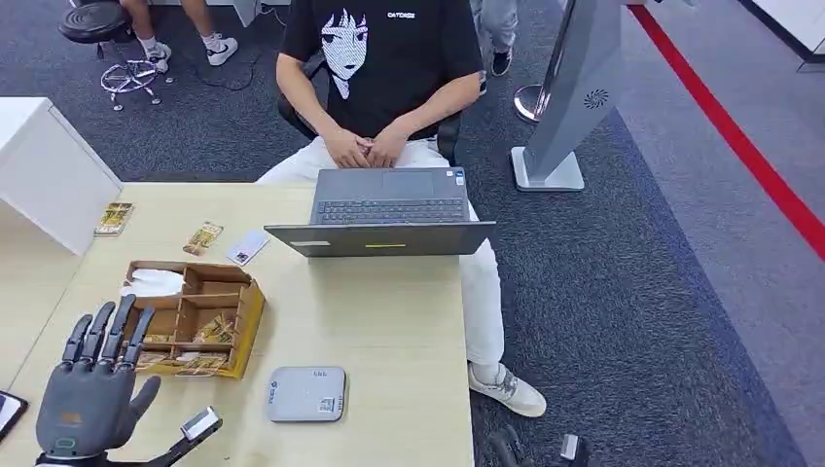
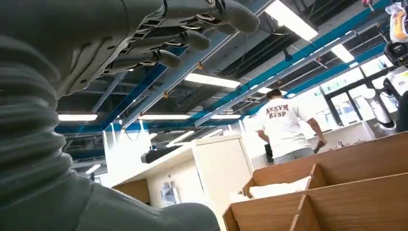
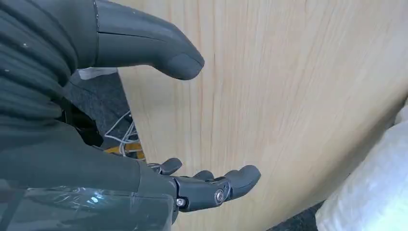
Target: Pass the card to the sensor for recognition and then transmit it.
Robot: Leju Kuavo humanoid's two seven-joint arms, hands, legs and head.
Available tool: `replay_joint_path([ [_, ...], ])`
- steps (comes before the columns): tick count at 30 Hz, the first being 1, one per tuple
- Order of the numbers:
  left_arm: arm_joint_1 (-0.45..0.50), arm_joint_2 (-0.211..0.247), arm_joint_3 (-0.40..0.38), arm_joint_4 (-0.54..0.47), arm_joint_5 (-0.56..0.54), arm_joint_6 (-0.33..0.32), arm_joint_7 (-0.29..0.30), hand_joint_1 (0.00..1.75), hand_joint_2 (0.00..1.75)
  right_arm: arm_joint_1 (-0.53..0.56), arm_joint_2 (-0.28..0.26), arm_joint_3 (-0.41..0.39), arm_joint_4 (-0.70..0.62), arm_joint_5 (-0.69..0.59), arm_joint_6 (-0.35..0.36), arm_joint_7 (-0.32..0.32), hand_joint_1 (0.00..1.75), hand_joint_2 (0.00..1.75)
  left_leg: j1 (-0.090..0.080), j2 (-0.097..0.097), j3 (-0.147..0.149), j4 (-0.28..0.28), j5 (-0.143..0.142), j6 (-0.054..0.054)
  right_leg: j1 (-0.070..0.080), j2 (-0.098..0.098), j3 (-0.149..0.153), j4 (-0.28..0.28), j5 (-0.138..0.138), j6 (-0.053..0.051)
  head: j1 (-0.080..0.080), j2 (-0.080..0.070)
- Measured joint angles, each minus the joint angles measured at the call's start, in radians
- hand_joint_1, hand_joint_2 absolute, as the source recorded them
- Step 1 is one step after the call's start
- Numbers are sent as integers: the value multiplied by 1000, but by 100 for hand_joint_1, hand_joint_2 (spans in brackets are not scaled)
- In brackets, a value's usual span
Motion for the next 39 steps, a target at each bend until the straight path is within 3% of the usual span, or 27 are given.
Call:
replay_joint_path([
  [7, 7, 9, 0, -26, 2, -3, 18, 0, 175, 1, 0, -1, -2, 0, 0, 0, 0, 175, 0, 0, 0, 0, 0, 0, 0, 0, 0, 0, 0, 0, 0, 0],
  [13, 27, 32, -27, -82, 88, -111, 7, 0, 175, 2, 0, -5, -5, 3, 3, 6, 0, 175, 0, 0, 0, 0, 0, 0, 0, 0, 0, 0, 0, 0, 0, 0],
  [18, 28, 58, -50, -25, 192, -198, 18, 0, 175, 1, 0, -4, -5, 23, 9, 15, 0, 175, 0, 0, 0, 0, 0, 0, 0, 0, 0, 0, 0, 0, 0, 0],
  [22, 7, 58, -53, 62, 204, -189, 7, 0, 175, -2, 0, -2, -2, 24, 9, 14, 0, 175, 0, 0, 0, 0, 0, 0, 0, 0, 0, 0, 0, 0, 0, 0],
  [30, -1, 59, -64, 102, 211, -186, 6, 0, 175, -2, 0, 0, 3, 21, 14, 14, 0, 175, 0, 0, 0, 0, 0, 0, 0, 0, 0, 0, 0, 0, 0, 0],
  [39, -74, 38, -65, 162, 166, -125, -1, 0, 175, -5, 0, 11, 6, 38, 10, 16, 0, 175, 0, 0, 0, 0, 0, 0, 0, 0, 0, 0, 0, 0, 0, 0],
])
